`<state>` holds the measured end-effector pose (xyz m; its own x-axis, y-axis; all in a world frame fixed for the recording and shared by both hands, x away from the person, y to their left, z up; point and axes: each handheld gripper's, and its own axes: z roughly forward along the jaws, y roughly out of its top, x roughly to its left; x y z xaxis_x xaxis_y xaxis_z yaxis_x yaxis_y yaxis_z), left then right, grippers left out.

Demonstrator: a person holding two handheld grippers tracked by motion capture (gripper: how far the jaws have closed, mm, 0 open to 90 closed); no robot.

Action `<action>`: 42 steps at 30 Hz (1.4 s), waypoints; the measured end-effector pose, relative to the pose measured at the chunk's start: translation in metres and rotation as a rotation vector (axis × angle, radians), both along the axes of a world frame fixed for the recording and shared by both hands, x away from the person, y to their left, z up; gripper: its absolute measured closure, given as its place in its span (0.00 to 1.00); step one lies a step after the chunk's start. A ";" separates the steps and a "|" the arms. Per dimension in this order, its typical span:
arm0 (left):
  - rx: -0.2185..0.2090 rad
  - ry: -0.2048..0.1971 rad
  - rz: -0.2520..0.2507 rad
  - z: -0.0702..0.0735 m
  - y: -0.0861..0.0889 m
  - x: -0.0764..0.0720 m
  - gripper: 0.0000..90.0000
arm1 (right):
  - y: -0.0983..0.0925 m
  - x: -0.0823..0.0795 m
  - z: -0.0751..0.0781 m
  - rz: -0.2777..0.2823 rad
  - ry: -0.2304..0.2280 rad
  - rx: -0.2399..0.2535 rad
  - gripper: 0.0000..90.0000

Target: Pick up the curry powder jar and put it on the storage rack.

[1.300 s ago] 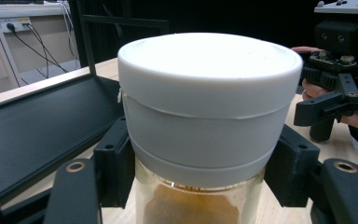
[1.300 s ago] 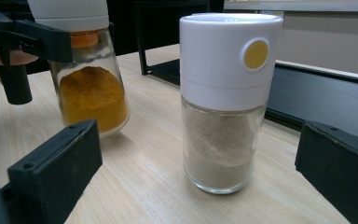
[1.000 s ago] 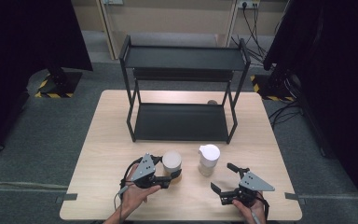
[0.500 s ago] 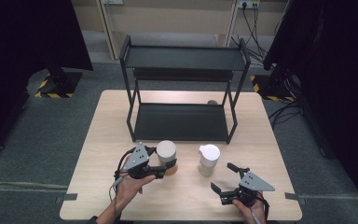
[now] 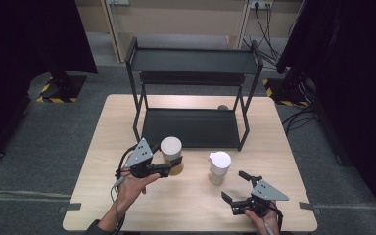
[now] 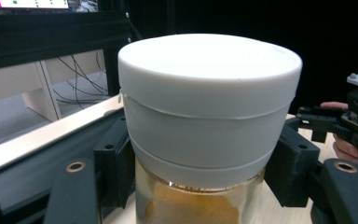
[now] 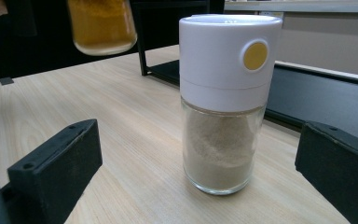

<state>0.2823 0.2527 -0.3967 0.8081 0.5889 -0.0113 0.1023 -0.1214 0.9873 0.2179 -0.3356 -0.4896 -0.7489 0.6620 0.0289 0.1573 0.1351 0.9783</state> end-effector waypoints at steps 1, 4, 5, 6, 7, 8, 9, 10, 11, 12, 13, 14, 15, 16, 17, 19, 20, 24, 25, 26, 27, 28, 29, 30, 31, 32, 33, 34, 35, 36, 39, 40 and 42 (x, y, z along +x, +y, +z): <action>0.002 -0.003 0.003 0.002 0.000 0.001 0.39 | 0.000 0.000 0.000 0.000 0.000 -0.001 0.01; 0.002 -0.006 0.007 0.008 0.000 0.005 0.39 | -0.001 0.000 0.000 0.001 0.001 0.003 0.01; 0.000 -0.004 0.006 0.011 0.001 0.006 0.39 | -0.001 0.000 0.000 0.001 0.001 0.003 0.01; -0.002 -0.004 0.006 0.013 0.001 0.007 0.39 | -0.001 0.000 0.000 0.001 0.001 0.004 0.01; -0.004 -0.004 0.006 0.015 0.001 0.009 0.39 | -0.001 0.000 0.000 0.001 0.001 0.004 0.01; -0.004 -0.006 0.006 0.017 0.002 0.010 0.39 | -0.001 0.000 0.000 0.002 0.001 0.003 0.01; 0.000 -0.010 0.010 0.022 0.002 0.011 0.39 | -0.001 0.000 0.000 0.003 0.001 0.002 0.01; 0.000 -0.010 0.010 0.022 0.002 0.011 0.39 | -0.001 0.000 0.000 0.003 0.001 0.002 0.01; -0.002 -0.010 0.011 0.026 0.002 0.013 0.39 | 0.000 0.000 0.000 0.003 0.001 0.002 0.01; -0.003 -0.010 0.009 0.027 0.003 0.014 0.39 | 0.000 0.000 0.000 0.003 0.001 0.002 0.01; -0.003 -0.010 0.009 0.027 0.003 0.014 0.39 | 0.000 0.000 0.000 0.003 0.001 0.002 0.01; -0.004 -0.008 0.008 0.029 0.003 0.014 0.39 | -0.001 0.000 0.000 0.003 0.001 0.003 0.01; -0.010 -0.004 0.004 0.033 0.005 0.017 0.39 | -0.001 0.000 0.000 0.003 0.001 0.003 0.01; -0.007 -0.003 0.004 0.036 0.005 0.018 0.39 | -0.001 0.000 0.000 0.003 0.002 0.004 0.01; -0.007 -0.001 0.004 0.038 0.006 0.019 0.39 | 0.000 0.000 0.000 0.003 0.003 0.004 0.01; -0.004 0.000 0.009 0.043 0.006 0.020 0.39 | 0.000 0.000 0.000 0.003 0.002 0.002 0.01; -0.004 0.000 0.009 0.043 0.006 0.020 0.39 | 0.000 0.000 0.000 0.003 0.002 0.002 0.01; -0.003 0.001 0.011 0.053 0.006 0.023 0.39 | 0.000 0.000 0.000 0.002 0.002 0.004 0.01; -0.002 0.002 0.011 0.055 0.006 0.024 0.39 | 0.000 0.000 0.000 0.003 0.003 0.005 0.01; -0.002 0.002 0.013 0.057 0.006 0.025 0.39 | 0.000 0.000 0.000 0.003 0.002 0.004 0.01; -0.002 0.002 0.013 0.057 0.006 0.025 0.39 | 0.000 0.000 0.000 0.003 0.002 0.004 0.01; 0.002 0.001 0.014 0.059 0.006 0.026 0.39 | 0.000 0.000 0.000 0.003 0.002 0.004 0.01; 0.002 0.002 0.016 0.061 0.006 0.027 0.39 | 0.000 0.000 0.000 0.003 0.003 0.004 0.01; 0.002 0.003 0.017 0.062 0.006 0.028 0.39 | 0.000 0.000 0.000 0.003 0.003 0.005 0.01; 0.001 0.005 0.017 0.064 0.006 0.029 0.39 | 0.000 0.000 0.000 0.003 0.003 0.005 0.01; -0.001 0.007 0.017 0.066 0.007 0.030 0.39 | 0.000 0.000 0.000 0.003 0.003 0.006 0.01; -0.001 0.009 0.017 0.068 0.007 0.031 0.39 | -0.001 0.000 0.000 0.002 0.003 0.006 0.01; 0.005 0.008 0.019 0.073 0.006 0.033 0.39 | -0.001 0.000 -0.001 0.002 0.003 0.007 0.01; 0.005 0.008 0.019 0.073 0.006 0.033 0.39 | -0.001 0.000 -0.001 0.002 0.004 0.007 0.01; 0.012 0.005 0.020 0.076 0.006 0.034 0.39 | -0.001 0.000 -0.001 0.002 0.004 0.007 0.01; 0.017 -0.005 0.026 0.084 0.005 0.036 0.39 | 0.000 0.000 -0.001 0.001 0.003 0.007 0.01; 0.017 -0.008 0.026 0.087 0.004 0.037 0.39 | 0.000 0.000 -0.001 0.001 0.003 0.010 0.01; 0.030 -0.014 0.028 0.098 0.003 0.040 0.39 | -0.001 0.000 -0.001 0.001 0.004 0.009 0.01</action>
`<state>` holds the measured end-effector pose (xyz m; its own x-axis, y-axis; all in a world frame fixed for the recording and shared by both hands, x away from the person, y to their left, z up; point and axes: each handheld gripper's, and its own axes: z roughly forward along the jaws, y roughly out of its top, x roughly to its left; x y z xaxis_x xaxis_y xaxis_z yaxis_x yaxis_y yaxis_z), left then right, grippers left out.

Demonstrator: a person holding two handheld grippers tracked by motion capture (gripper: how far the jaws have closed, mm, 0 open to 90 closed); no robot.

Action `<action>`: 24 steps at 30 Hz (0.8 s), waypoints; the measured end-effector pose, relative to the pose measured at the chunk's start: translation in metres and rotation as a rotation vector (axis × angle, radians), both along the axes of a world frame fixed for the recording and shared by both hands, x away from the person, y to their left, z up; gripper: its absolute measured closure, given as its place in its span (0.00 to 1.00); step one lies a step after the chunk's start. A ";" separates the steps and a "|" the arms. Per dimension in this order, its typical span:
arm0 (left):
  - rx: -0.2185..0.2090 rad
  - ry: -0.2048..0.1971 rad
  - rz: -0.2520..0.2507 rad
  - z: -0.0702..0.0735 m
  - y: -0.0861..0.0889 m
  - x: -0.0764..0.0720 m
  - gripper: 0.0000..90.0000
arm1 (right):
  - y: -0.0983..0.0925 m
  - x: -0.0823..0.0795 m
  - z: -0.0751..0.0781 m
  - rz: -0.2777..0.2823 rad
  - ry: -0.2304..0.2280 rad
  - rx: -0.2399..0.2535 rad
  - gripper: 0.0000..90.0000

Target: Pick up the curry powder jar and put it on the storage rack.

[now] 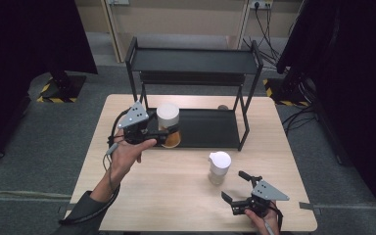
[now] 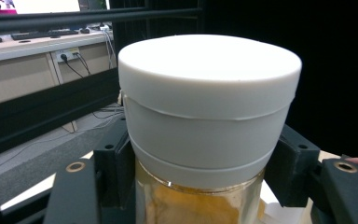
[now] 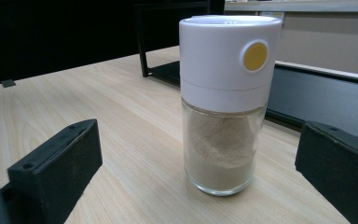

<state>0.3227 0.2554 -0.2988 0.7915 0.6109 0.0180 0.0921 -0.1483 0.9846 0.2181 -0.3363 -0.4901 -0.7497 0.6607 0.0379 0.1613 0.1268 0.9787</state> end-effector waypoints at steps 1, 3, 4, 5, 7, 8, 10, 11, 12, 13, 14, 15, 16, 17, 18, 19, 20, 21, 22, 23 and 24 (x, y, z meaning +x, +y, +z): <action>0.004 -0.001 0.001 0.003 -0.001 0.001 0.39 | 0.000 0.000 0.000 0.000 0.002 0.001 0.01; 0.008 -0.001 0.002 0.010 -0.002 0.004 0.39 | 0.000 0.000 0.000 0.000 0.000 0.001 0.01; 0.009 0.001 0.003 0.012 -0.002 0.005 0.39 | 0.000 0.000 0.000 0.001 0.000 0.001 0.01; 0.009 0.001 0.003 0.012 -0.002 0.005 0.39 | 0.000 0.000 0.000 0.001 0.000 0.001 0.01; 0.003 0.009 0.002 0.017 -0.003 0.009 0.39 | 0.000 0.000 0.000 0.001 -0.001 0.000 0.01; 0.003 0.011 0.002 0.019 -0.003 0.010 0.39 | 0.000 0.000 0.000 0.000 0.000 -0.001 0.01; 0.002 0.010 0.006 0.024 -0.004 0.012 0.39 | 0.000 0.000 0.000 0.000 0.000 -0.002 0.01; 0.003 0.007 0.009 0.027 -0.005 0.013 0.39 | 0.000 0.000 0.000 0.001 0.000 -0.001 0.01; 0.003 0.006 0.012 0.029 -0.005 0.014 0.39 | 0.000 0.000 0.000 0.001 -0.001 0.000 0.01; 0.005 0.001 0.017 0.036 -0.007 0.015 0.39 | 0.000 0.000 0.000 0.001 0.000 0.000 0.01; 0.005 0.001 0.017 0.036 -0.007 0.015 0.39 | 0.000 0.000 0.000 0.001 0.000 0.000 0.01; 0.008 -0.003 0.020 0.039 -0.008 0.016 0.39 | 0.000 0.000 0.000 0.002 0.000 0.000 0.01; 0.011 -0.006 0.023 0.042 -0.008 0.017 0.39 | 0.000 0.000 0.000 0.002 0.000 -0.001 0.01; 0.009 -0.008 0.026 0.045 -0.009 0.018 0.39 | 0.000 0.000 0.000 0.002 0.000 -0.001 0.01; 0.004 -0.007 0.028 0.048 -0.009 0.020 0.39 | 0.000 0.000 0.000 0.002 0.000 -0.001 0.01; 0.000 -0.006 0.028 0.050 -0.009 0.021 0.39 | 0.000 0.000 0.000 0.001 0.000 0.000 0.01; -0.001 -0.009 0.033 0.053 -0.010 0.022 0.39 | 0.000 0.000 0.000 0.002 0.001 0.000 0.01; 0.002 -0.013 0.037 0.055 -0.010 0.022 0.39 | 0.000 0.000 0.000 0.002 0.001 0.000 0.01; 0.005 -0.017 0.043 0.058 -0.011 0.023 0.39 | 0.000 0.000 0.000 0.002 0.001 -0.001 0.01; 0.005 -0.021 0.047 0.061 -0.012 0.024 0.39 | 0.000 0.000 0.000 0.002 0.001 -0.001 0.01; 0.003 -0.022 0.051 0.063 -0.012 0.026 0.39 | 0.000 0.000 0.000 0.003 0.001 -0.001 0.01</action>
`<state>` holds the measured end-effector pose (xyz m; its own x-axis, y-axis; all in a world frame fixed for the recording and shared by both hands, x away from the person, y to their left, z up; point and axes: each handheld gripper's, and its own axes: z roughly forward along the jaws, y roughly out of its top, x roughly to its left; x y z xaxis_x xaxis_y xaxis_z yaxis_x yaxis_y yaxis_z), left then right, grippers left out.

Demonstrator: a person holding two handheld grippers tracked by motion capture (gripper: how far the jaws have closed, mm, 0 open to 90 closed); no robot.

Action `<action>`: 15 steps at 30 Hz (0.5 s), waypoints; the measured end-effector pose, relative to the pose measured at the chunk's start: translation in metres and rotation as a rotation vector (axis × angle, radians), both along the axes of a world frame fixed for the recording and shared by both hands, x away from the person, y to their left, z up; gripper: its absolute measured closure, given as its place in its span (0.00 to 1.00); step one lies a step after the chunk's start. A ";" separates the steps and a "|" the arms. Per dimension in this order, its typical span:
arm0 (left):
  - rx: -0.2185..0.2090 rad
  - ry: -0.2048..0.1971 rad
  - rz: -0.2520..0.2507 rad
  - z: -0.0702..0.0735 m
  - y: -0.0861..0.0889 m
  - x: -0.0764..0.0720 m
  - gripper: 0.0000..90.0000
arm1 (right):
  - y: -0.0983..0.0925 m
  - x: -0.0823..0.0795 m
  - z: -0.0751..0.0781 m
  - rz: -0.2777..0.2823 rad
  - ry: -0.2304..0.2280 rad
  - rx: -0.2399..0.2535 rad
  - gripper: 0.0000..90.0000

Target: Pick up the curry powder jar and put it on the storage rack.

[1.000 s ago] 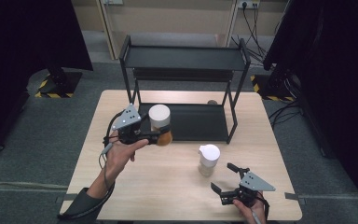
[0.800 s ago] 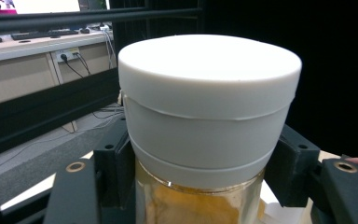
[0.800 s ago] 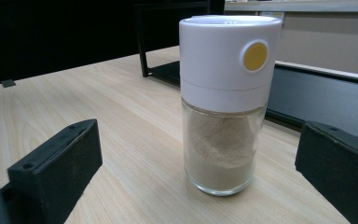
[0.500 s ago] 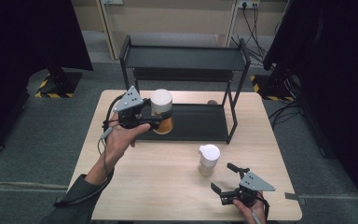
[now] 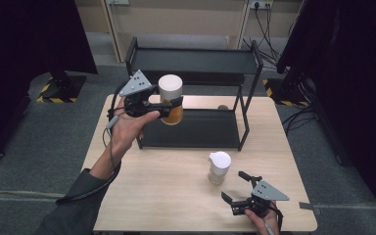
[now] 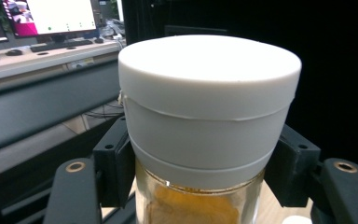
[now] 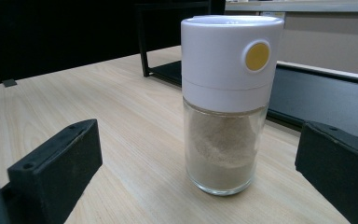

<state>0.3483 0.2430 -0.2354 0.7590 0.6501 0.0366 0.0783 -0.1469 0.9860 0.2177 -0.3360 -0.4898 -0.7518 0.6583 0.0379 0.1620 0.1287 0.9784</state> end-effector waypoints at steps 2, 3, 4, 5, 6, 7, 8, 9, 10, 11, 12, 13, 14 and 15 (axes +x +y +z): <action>-0.003 0.000 0.010 0.005 -0.001 0.002 0.39 | 0.000 0.000 0.000 0.000 -0.001 -0.003 0.01; -0.004 0.000 0.016 0.008 -0.002 0.004 0.39 | 0.000 0.000 0.000 0.000 0.000 0.000 0.01; -0.004 0.000 0.016 0.008 -0.002 0.004 0.39 | 0.000 0.000 0.000 0.000 0.000 0.000 0.01; -0.003 -0.006 0.022 0.013 -0.002 0.005 0.39 | 0.000 0.000 0.000 -0.001 0.000 0.000 0.01; -0.002 -0.008 0.026 0.016 -0.003 0.006 0.39 | 0.000 0.000 0.000 -0.001 0.001 0.001 0.01; -0.002 -0.009 0.029 0.018 -0.003 0.007 0.39 | 0.000 0.000 0.000 -0.001 0.000 0.001 0.01; -0.002 -0.010 0.030 0.020 -0.003 0.008 0.39 | 0.000 0.000 0.000 -0.001 -0.001 0.001 0.01; -0.005 -0.010 0.033 0.022 -0.003 0.009 0.39 | 0.000 0.000 0.000 -0.001 -0.001 0.001 0.01; -0.007 -0.010 0.036 0.024 -0.003 0.010 0.39 | 0.000 0.000 0.000 0.000 0.000 0.000 0.01; -0.010 -0.009 0.039 0.026 -0.003 0.011 0.39 | 0.000 0.000 0.000 -0.001 0.000 0.000 0.01; -0.010 -0.009 0.042 0.028 -0.003 0.012 0.39 | 0.000 0.000 0.000 0.000 -0.001 -0.001 0.01; -0.012 -0.008 0.045 0.030 -0.003 0.013 0.39 | 0.000 0.000 0.000 0.000 0.000 0.000 0.01; -0.009 -0.009 0.051 0.033 -0.003 0.015 0.39 | 0.000 0.000 0.000 0.001 0.000 0.000 0.01; -0.010 -0.009 0.054 0.035 -0.004 0.015 0.39 | 0.000 0.000 0.000 0.001 -0.001 -0.001 0.01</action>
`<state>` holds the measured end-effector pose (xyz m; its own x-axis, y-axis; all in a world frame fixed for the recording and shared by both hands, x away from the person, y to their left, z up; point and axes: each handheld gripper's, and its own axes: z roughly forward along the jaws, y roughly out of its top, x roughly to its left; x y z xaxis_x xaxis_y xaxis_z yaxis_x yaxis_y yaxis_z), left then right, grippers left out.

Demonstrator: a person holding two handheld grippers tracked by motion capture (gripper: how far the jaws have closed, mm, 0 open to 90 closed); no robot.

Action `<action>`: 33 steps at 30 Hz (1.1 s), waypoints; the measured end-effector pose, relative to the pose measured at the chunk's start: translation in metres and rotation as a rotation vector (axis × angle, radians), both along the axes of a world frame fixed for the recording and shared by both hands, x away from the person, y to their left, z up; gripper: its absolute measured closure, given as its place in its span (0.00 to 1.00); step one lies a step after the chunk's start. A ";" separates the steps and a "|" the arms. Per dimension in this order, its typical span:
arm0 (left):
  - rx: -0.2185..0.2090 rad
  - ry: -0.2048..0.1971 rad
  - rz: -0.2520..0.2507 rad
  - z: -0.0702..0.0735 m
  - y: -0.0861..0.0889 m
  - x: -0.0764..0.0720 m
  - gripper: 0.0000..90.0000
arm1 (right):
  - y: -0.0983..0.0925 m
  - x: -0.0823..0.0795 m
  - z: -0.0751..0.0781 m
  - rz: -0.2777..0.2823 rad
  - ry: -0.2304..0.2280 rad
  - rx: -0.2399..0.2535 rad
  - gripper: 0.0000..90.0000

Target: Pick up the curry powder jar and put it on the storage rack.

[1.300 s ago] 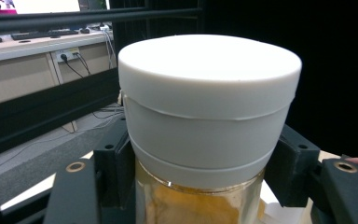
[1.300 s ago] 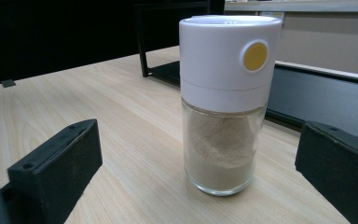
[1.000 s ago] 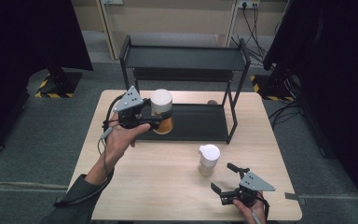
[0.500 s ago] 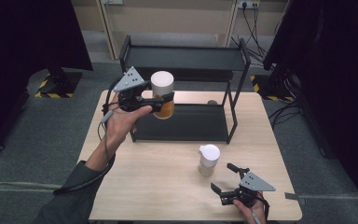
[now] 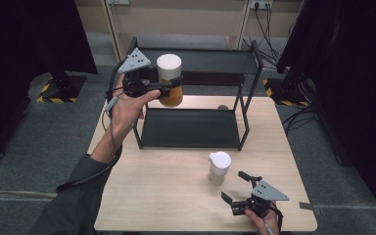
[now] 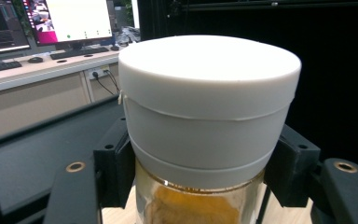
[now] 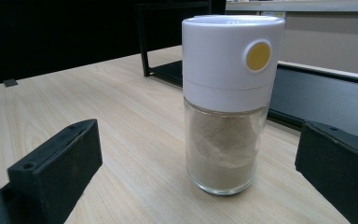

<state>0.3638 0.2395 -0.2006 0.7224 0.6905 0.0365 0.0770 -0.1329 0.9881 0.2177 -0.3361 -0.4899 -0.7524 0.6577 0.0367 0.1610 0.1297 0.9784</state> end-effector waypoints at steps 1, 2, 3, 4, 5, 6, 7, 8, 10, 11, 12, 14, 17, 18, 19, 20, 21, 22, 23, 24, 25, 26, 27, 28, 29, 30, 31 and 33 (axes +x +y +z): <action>0.002 0.001 0.003 0.002 0.000 0.001 0.39 | 0.000 0.000 0.000 0.000 0.000 0.000 0.01; 0.001 0.005 0.005 0.005 0.001 0.003 0.39 | 0.000 0.000 0.000 -0.001 0.001 0.000 0.01; 0.002 0.007 0.007 0.007 0.001 0.004 0.39 | 0.000 0.000 0.000 0.000 0.001 0.000 0.01; 0.008 0.004 0.013 0.011 0.000 0.005 0.39 | 0.000 0.000 0.000 0.000 0.000 0.000 0.01; 0.011 0.001 0.018 0.012 0.000 0.005 0.39 | 0.000 0.000 0.000 0.001 0.000 0.001 0.01; 0.011 -0.001 0.023 0.014 0.000 0.006 0.39 | 0.000 0.000 0.000 0.000 0.001 0.001 0.01; 0.011 -0.001 0.028 0.017 0.000 0.007 0.39 | 0.000 0.000 0.000 -0.001 0.002 0.000 0.01; 0.006 0.000 0.033 0.019 0.000 0.008 0.39 | 0.000 0.000 0.000 -0.001 0.003 0.000 0.01; 0.013 -0.003 0.049 0.025 -0.002 0.010 0.39 | 0.000 0.000 0.000 0.000 0.001 0.000 0.01; 0.017 -0.005 0.053 0.027 -0.002 0.010 0.39 | 0.000 0.000 0.000 0.000 0.001 0.000 0.01; 0.018 -0.007 0.060 0.029 -0.003 0.011 0.39 | 0.000 0.000 0.000 -0.001 0.002 0.001 0.01; 0.017 -0.012 0.072 0.034 -0.005 0.013 0.39 | 0.000 0.000 0.000 -0.001 0.001 0.001 0.01; 0.022 -0.020 0.090 0.040 -0.007 0.016 0.39 | 0.000 0.000 0.000 0.000 -0.001 0.003 0.01; 0.023 -0.020 0.097 0.041 -0.008 0.017 0.39 | 0.000 0.000 0.000 0.000 0.002 0.004 0.01; 0.025 -0.021 0.103 0.042 -0.009 0.019 0.39 | -0.001 0.000 0.000 0.000 0.001 0.004 0.01; 0.022 -0.022 0.111 0.043 -0.010 0.021 0.39 | -0.001 0.000 0.000 0.000 0.001 0.004 0.01; 0.019 -0.022 0.120 0.043 -0.010 0.023 0.39 | -0.001 0.000 0.000 0.000 0.001 0.005 0.01; 0.015 -0.020 0.129 0.044 -0.011 0.025 0.39 | -0.001 0.000 0.000 0.000 0.000 0.005 0.01; 0.009 -0.018 0.136 0.044 -0.011 0.028 0.39 | -0.001 0.000 0.000 0.000 0.001 0.004 0.01; 0.007 -0.017 0.144 0.044 -0.012 0.030 0.39 | -0.001 0.000 0.000 0.001 0.001 0.004 0.01; 0.006 -0.016 0.152 0.044 -0.012 0.032 0.39 | -0.001 0.000 0.000 0.001 0.001 0.004 0.01; 0.007 -0.013 0.160 0.044 -0.013 0.034 0.39 | -0.001 0.000 0.000 0.001 0.001 0.004 0.01; 0.009 -0.015 0.165 0.044 -0.014 0.036 0.39 | -0.001 0.000 0.000 0.001 0.002 0.005 0.01; 0.009 -0.017 0.171 0.043 -0.015 0.038 0.39 | -0.001 0.001 0.000 0.001 0.002 0.005 0.01; 0.006 -0.018 0.177 0.042 -0.015 0.041 0.39 | -0.001 0.001 0.000 0.000 0.003 0.006 0.01; -0.002 -0.017 0.180 0.040 -0.016 0.043 0.39 | -0.002 0.001 0.000 -0.001 0.003 0.005 0.01; -0.006 -0.013 0.186 0.040 -0.016 0.046 0.39 | -0.002 0.000 0.000 -0.001 0.002 0.005 0.01; 0.000 -0.008 0.201 0.039 -0.018 0.051 0.39 | -0.002 0.000 0.000 0.001 0.001 0.006 0.01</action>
<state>0.4149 0.2215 -0.1611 0.5700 0.8206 0.0419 0.0936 -0.1156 0.9889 0.2179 -0.3379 -0.4902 -0.7527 0.6571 0.0412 0.1615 0.1237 0.9791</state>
